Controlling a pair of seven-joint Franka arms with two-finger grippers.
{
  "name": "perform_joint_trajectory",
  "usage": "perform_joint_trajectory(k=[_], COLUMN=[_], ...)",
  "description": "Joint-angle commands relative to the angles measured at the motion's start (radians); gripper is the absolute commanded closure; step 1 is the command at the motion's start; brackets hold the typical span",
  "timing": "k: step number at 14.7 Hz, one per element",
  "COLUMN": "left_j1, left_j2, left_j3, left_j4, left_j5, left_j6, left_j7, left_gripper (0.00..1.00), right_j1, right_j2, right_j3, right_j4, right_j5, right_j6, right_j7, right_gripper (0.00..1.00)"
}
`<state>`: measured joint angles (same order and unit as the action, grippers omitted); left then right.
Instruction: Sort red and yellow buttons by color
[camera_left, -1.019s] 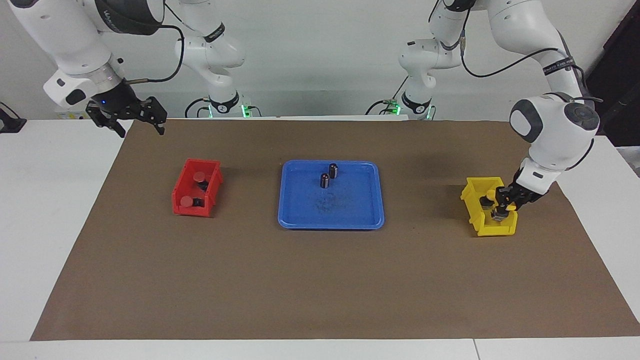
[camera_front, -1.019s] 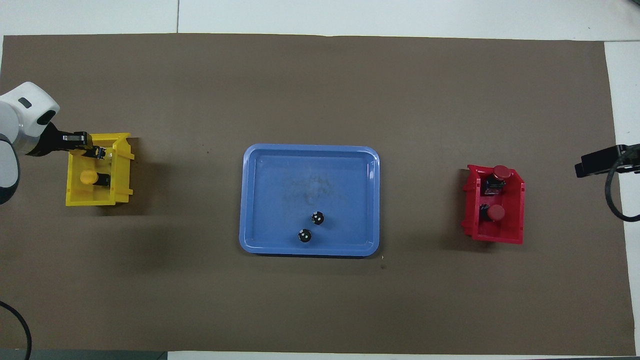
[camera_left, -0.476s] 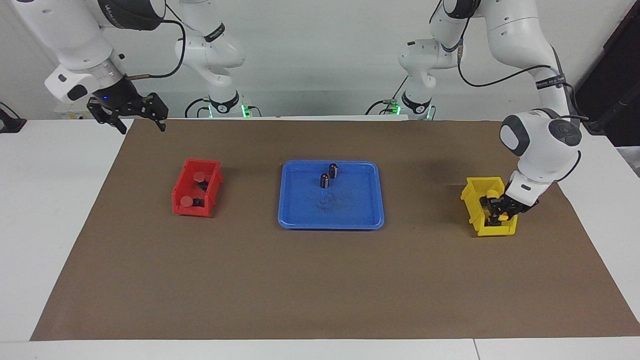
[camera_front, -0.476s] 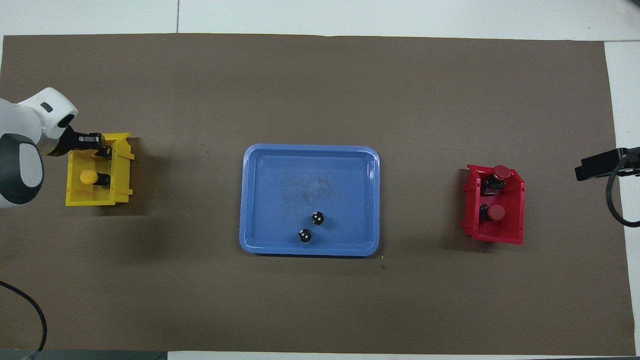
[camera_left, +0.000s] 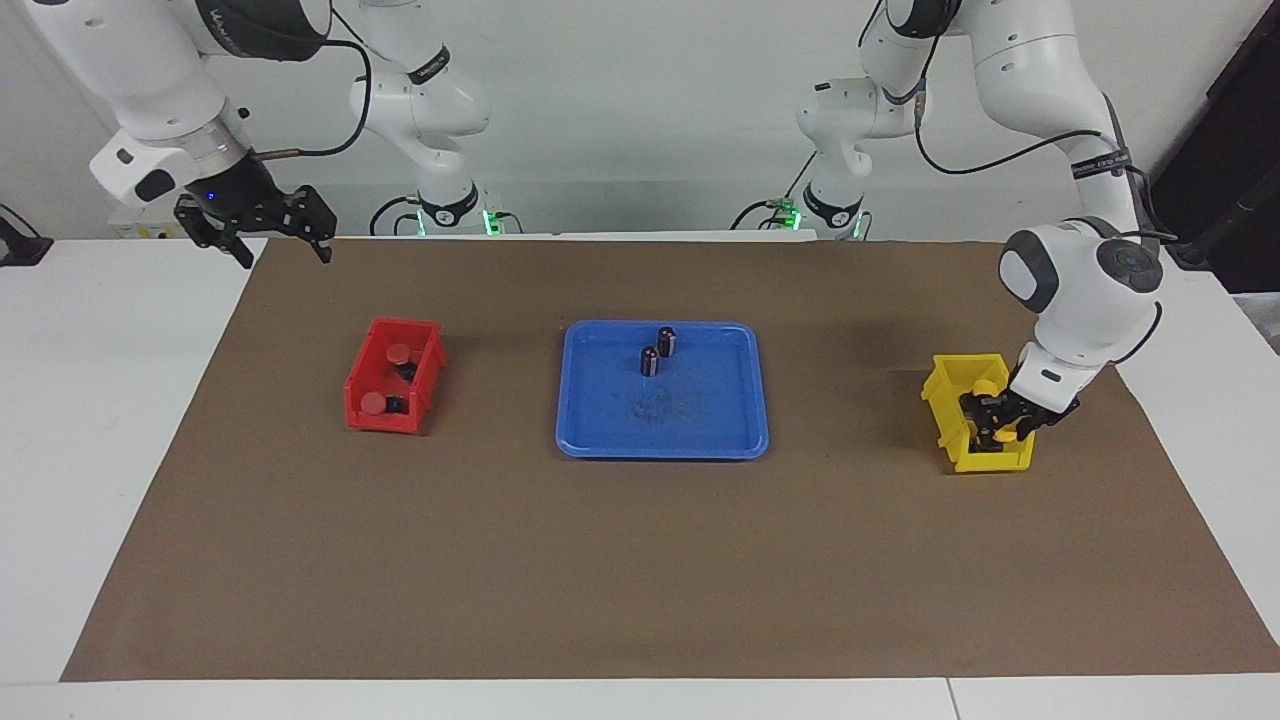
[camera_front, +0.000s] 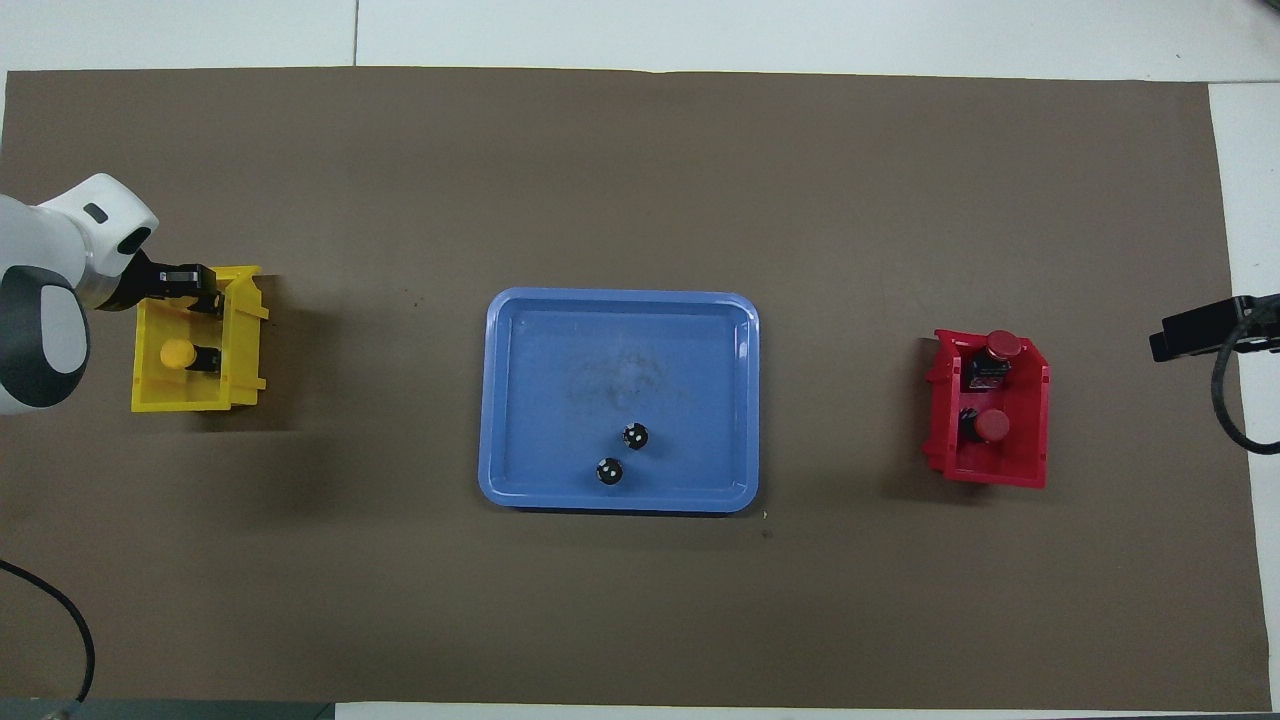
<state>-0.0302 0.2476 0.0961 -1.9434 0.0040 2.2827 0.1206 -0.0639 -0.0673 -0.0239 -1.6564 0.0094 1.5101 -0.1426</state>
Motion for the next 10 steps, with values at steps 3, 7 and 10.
perform_joint_trajectory(k=[3,7,10], left_j1=[-0.069,-0.106,-0.105], left_j2=[-0.031,-0.092,-0.195], left_j3=[-0.015,-0.018,-0.015], left_j4=[0.138,0.28,0.302], left_j5=[-0.009,-0.019,-0.042], left_j6=[-0.224,-0.481,-0.607], left_j7=[0.01,0.001,-0.01], left_gripper=[0.0,0.0,0.0], right_j1=[-0.017,-0.017,-0.017], right_j2=[-0.012,-0.012,-0.012], right_j3=[0.015,0.015,0.015], right_j4=[-0.006,-0.006,-0.008], right_j5=[-0.006,-0.005,-0.005], right_j6=[-0.014,-0.014,-0.014], right_j7=[0.012,0.012,0.012], right_gripper=[0.0,0.0,0.0])
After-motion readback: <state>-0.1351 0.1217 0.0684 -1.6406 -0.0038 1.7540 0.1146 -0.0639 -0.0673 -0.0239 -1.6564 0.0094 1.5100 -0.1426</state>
